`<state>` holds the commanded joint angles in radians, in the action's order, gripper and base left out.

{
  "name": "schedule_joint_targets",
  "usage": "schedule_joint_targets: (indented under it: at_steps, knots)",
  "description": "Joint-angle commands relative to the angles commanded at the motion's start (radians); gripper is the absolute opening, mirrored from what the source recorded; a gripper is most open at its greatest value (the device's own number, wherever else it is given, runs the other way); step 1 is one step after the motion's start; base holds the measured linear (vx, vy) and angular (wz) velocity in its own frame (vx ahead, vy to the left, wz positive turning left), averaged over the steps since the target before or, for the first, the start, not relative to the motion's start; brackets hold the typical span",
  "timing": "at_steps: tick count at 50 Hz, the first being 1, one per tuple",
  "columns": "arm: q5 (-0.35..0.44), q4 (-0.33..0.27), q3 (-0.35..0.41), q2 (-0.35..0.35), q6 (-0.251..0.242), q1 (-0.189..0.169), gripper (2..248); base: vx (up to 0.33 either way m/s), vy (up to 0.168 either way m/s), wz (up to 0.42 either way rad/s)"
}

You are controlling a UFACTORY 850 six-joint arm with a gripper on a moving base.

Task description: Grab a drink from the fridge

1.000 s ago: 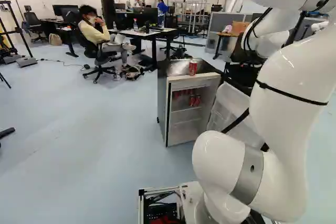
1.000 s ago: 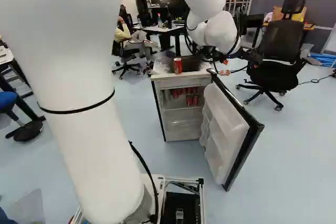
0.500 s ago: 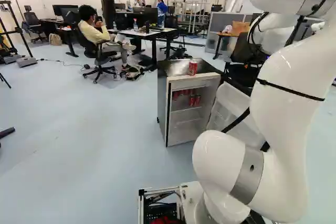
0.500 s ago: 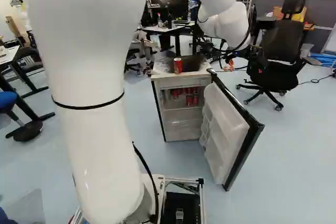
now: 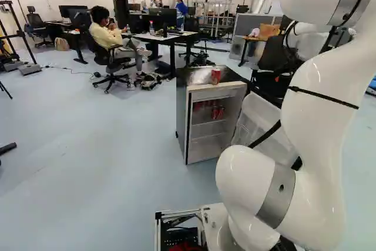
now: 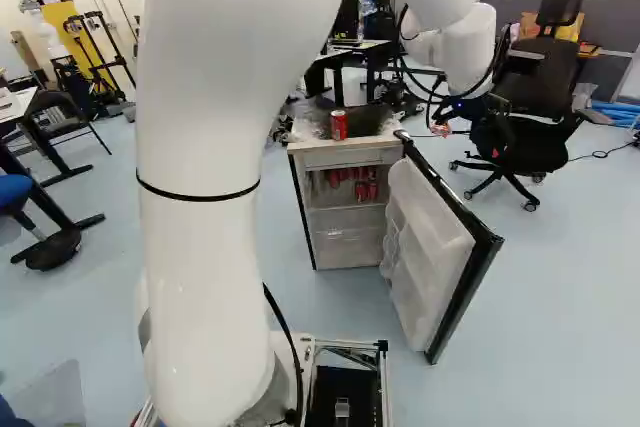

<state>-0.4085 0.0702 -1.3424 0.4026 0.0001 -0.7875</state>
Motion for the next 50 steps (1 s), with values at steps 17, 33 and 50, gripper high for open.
schedule_joint_targets:
  at_steps: [17,33,50]
  knots:
    - [-0.042,0.017,-0.082,0.063,0.000,-0.027,247,0.000,0.000,0.000]
    - [-0.071,0.017,-0.151,0.116,0.000,-0.057,247,0.000,0.000,0.000]
    - [-0.144,0.017,-0.226,0.171,0.000,-0.087,247,0.000,0.000,0.000]
